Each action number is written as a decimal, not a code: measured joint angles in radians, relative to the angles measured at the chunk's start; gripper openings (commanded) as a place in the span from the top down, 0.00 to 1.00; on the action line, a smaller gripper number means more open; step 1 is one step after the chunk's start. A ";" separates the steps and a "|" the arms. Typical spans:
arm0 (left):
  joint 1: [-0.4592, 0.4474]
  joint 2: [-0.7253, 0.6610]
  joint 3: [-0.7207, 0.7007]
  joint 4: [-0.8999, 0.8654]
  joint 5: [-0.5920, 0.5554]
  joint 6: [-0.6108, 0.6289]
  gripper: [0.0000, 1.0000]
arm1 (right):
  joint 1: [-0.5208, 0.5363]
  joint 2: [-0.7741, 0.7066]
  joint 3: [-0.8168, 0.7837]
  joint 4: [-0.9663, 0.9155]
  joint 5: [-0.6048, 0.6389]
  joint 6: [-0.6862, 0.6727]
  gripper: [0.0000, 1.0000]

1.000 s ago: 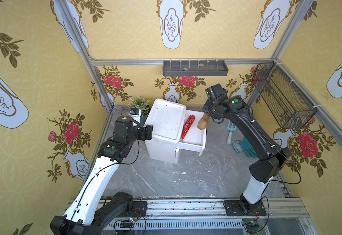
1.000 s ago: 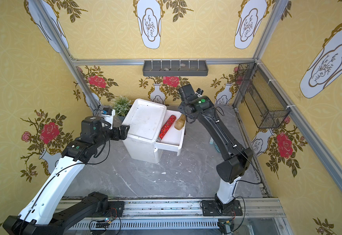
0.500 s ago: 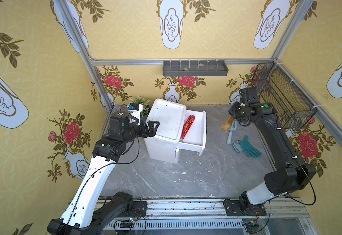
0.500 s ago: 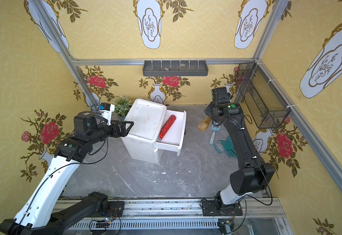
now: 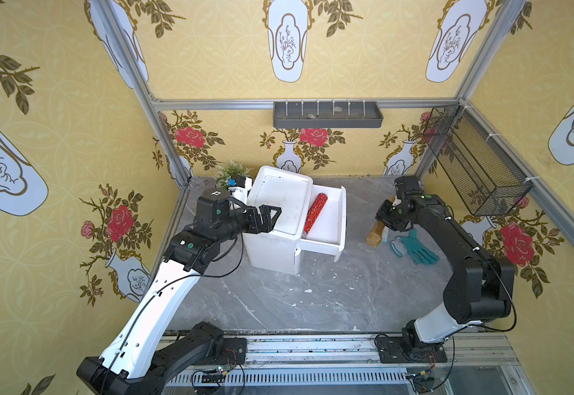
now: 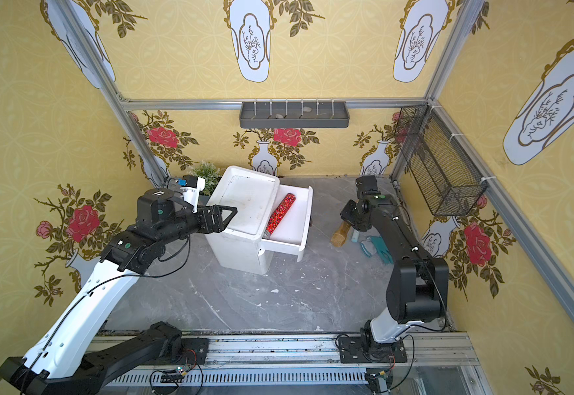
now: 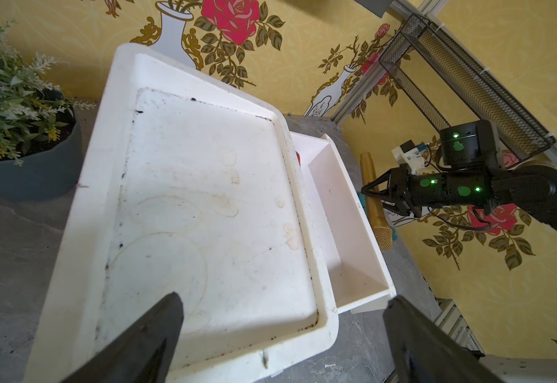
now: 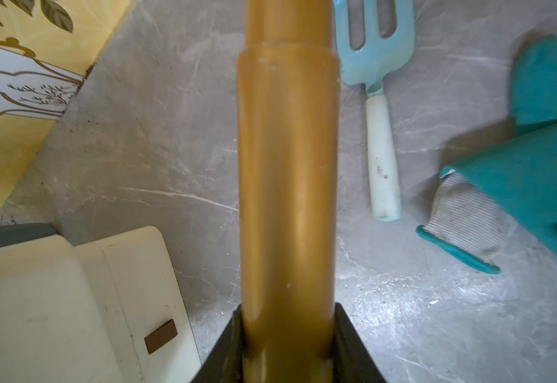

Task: Take the microphone out of the drawer
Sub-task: Place the microphone at the center of the board.

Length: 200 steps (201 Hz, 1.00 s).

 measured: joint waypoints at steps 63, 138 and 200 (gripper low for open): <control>-0.041 0.000 -0.030 0.002 -0.060 -0.001 0.00 | 0.157 0.205 0.037 0.041 0.068 -0.073 0.86; -0.043 -0.037 -0.064 0.002 -0.091 0.002 0.00 | 0.211 0.296 -0.041 0.132 0.157 -0.104 0.86; -0.043 -0.050 -0.078 0.002 -0.112 0.005 0.00 | 0.239 0.303 -0.092 0.203 0.200 -0.110 0.81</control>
